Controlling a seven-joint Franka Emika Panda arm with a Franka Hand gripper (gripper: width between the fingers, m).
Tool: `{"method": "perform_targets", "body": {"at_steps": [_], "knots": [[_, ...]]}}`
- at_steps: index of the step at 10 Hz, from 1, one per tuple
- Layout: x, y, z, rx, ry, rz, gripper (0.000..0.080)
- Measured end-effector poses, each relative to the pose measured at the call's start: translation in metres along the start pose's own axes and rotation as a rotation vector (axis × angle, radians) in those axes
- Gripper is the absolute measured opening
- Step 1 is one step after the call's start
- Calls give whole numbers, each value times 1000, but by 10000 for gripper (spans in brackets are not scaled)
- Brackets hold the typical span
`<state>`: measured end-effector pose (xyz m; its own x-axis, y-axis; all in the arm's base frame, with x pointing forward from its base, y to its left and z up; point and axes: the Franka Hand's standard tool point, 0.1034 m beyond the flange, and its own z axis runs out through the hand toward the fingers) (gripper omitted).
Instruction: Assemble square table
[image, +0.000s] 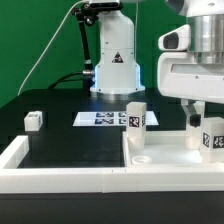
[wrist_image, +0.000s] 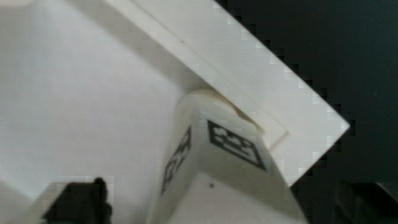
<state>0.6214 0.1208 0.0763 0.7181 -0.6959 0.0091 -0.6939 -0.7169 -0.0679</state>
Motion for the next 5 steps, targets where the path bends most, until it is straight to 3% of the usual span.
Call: {"method": "perform_targets", "body": {"at_steps": [3,5], "knots": [[-2,0,1,-8,-5,-322,648],[-2,0,-1,-33,-5,-513,648]]}}
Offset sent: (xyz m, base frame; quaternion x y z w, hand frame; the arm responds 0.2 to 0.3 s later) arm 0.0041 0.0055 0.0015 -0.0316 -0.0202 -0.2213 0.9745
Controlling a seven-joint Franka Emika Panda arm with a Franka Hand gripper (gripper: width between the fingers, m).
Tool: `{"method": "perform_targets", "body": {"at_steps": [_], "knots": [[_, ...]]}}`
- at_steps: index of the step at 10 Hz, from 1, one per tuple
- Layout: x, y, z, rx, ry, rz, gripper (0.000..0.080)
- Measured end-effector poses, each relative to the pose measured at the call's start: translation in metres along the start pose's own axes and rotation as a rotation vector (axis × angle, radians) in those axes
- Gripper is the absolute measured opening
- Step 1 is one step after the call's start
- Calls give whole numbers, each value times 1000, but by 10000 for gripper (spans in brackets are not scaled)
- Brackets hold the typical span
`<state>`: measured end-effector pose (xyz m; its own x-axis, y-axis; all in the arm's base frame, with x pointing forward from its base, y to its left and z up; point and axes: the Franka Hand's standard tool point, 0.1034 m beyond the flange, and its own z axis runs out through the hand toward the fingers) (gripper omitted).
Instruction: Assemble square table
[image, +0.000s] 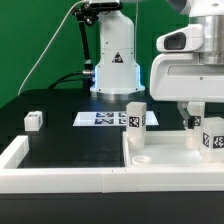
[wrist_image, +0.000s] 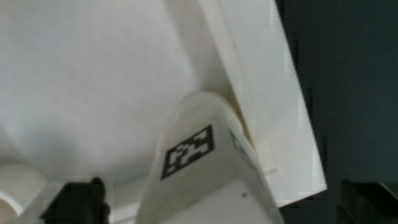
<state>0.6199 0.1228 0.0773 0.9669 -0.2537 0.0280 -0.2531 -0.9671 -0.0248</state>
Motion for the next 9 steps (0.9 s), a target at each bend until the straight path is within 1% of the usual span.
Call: {"method": "perform_targets", "body": {"at_steps": [1,3,4,5,6,7,9], "knots": [[0,0,0,-8,0,-74,648],[1,1,0,-13,8,-234,648],[1,2,0,-13,8,-288,527],[1,2,0,-13,8,-288,352],[1,2,0,-14,8,-288,352],[1,2,0,-14,8,-288,291],[1,2,0,-13,8,-255,291]]}}
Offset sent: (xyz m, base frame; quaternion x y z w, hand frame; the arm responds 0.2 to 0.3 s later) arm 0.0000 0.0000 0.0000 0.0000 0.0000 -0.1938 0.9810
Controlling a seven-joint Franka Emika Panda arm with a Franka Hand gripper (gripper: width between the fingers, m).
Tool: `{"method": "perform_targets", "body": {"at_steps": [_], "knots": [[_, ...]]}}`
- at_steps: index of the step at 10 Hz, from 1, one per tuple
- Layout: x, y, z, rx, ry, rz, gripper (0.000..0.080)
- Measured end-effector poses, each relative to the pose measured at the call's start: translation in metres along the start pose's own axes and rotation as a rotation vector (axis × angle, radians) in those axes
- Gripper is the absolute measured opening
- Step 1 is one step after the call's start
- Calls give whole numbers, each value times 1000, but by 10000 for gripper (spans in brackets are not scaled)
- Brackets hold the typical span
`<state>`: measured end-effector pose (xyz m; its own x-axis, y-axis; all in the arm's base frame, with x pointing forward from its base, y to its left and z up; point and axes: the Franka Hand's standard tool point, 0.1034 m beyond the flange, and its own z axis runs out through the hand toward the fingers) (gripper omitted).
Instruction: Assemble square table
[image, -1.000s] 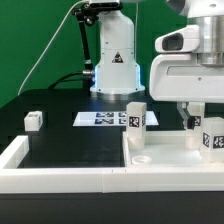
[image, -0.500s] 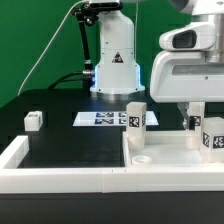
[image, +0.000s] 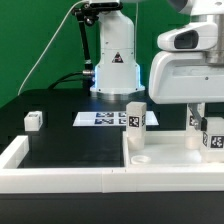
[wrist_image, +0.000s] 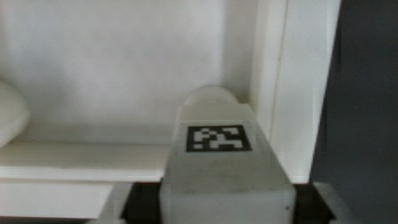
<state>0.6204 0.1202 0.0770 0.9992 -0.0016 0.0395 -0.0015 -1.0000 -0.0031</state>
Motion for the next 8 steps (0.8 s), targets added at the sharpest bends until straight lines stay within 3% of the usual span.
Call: {"method": "perform_targets", "body": {"at_steps": [2,3,8], "knots": [[0,0,0,4,0,84,291],[0,-1,0,18,0,259,291],[0,-2,0,21,-4,804,291]]}}
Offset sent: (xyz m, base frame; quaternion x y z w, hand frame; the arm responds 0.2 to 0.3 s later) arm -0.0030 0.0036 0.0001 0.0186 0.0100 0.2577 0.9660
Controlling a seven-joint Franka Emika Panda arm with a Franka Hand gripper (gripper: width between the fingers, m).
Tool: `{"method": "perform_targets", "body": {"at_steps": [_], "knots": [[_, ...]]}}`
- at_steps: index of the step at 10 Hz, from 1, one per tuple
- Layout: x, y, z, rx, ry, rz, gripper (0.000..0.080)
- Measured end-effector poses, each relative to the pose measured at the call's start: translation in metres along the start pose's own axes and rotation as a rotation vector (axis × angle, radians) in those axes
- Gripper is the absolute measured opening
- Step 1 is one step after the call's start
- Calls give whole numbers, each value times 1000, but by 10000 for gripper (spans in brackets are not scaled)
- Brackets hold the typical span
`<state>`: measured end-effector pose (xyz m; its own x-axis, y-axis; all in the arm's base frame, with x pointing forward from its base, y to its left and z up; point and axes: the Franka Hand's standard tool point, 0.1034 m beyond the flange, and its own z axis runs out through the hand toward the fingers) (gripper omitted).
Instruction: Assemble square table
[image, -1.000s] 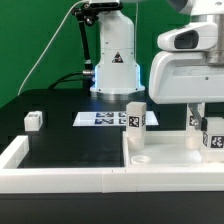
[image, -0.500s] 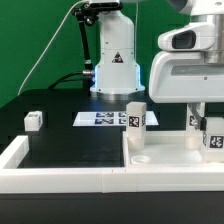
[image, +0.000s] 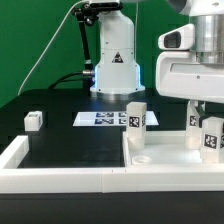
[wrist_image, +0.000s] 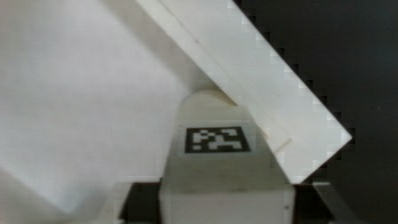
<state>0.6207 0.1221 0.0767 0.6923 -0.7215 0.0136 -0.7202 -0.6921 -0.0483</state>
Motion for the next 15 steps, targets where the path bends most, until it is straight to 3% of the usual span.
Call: {"method": "perform_targets", "body": {"at_steps": [4,5,6,7,11,15], "knots": [[-1,-1,0,-1,1,147,332],[-1,-1,0,-1,1,134,552],[0,0,0,-3,3,21,619],[-1,0,0,-5,0,-7,643],[-9,-2,1,-30,-7,-551,649],[-3,2,1,-36,-8,-877,649]]}}
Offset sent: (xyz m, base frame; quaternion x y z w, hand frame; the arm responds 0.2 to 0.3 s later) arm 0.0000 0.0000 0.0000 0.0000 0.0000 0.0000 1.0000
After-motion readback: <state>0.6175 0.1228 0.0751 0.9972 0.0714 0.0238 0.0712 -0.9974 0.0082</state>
